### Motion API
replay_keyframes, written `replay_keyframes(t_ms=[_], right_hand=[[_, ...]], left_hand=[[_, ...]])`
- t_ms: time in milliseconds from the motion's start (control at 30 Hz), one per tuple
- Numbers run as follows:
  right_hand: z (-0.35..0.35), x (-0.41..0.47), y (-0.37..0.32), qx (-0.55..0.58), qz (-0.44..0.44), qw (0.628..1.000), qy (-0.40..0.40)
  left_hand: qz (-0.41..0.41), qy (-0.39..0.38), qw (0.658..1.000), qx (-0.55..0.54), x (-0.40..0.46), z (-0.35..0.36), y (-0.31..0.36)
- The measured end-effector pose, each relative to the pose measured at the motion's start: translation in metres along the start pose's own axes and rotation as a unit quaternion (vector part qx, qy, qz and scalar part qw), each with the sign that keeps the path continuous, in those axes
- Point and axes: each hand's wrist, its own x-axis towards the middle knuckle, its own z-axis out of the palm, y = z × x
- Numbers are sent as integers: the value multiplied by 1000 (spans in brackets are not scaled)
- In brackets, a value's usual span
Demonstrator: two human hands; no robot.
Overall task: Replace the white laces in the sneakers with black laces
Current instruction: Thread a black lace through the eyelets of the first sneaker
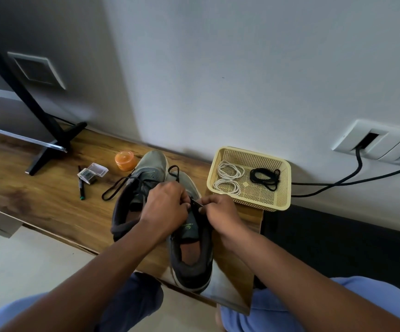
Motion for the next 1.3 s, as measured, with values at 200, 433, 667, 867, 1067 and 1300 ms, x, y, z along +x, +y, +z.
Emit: replay_keyframes(t_ms=[200,433,667,867,1067,1300], right_hand=[[0,-2,-2,19,9,1000,-2],[-2,-3,-3,31,16,999,-11],[0,-4,-2,25,4,1000,-17],[1,4,1,-10,-11,999,-40],[4,13,10,-135,-116,984,17],[4,17,10,-219,-219,950,47]], left_hand=[[-3,15,1000,-2,-2,1,-2],[-12,26,1000,-8,-2,4,-1],[-14,22,999,26,-1,8,0],[-15,26,999,19,-2,8,-2],[6,12,1000,14,-1,6,-4],[72,-88,993,-15,4,-10,0]])
